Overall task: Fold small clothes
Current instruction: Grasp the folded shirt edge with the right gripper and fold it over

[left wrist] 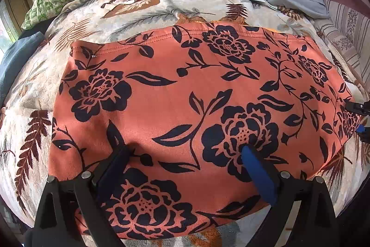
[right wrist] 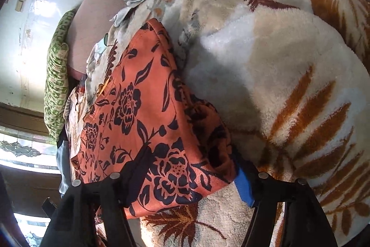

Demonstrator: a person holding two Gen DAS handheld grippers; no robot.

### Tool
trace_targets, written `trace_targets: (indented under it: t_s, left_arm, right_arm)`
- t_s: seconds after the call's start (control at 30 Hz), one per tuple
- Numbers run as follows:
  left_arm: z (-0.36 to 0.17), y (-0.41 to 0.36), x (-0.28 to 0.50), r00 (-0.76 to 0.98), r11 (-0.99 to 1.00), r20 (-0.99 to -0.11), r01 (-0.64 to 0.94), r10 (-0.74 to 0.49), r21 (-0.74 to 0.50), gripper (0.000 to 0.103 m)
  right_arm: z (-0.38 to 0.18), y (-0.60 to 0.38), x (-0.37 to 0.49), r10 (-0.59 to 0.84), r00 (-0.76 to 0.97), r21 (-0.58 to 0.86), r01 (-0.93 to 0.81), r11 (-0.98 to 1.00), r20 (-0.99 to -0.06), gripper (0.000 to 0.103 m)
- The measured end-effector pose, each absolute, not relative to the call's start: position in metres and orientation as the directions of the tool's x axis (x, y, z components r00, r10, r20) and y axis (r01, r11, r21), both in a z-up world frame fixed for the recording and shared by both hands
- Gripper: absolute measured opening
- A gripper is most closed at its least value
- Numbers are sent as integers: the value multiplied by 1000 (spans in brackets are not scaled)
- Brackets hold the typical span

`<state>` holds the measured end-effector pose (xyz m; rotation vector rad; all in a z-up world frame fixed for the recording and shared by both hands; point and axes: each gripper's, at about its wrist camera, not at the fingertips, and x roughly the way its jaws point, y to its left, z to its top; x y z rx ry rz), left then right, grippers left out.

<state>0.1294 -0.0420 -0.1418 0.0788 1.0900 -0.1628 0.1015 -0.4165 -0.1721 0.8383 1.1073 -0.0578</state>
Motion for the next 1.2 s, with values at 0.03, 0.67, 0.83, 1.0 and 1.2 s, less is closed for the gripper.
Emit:
trace_targets:
  t_s: [0.03,0.67,0.83,1.0,1.2]
  left_arm:
    - [-142,-43,129,452,985,-888,172,-90,-12,98]
    - [-15,208,12,749,899,-655,-347,96,-266,98]
    - [-25,257,-12,711,846,-684,-458,163,-274,98]
    - [-39,243,-5,700,871,-709,-397,84,-289,98]
    - [-27,171,33,734,916,-664,-157,-141,-369,98]
  right_arm:
    - [-172,-416,102,347,470,556,436,708,-811,63]
    - [-12,-169,120,499,556,480,-195,855,-665,14]
    - [-62,-44,121,587,383,484,-336,808,-713,18]
    - [-168,8,122,614,145,557,-301,774,-776,29]
    - [-109,-70,107,692,298,645,-252,721,-658,74]
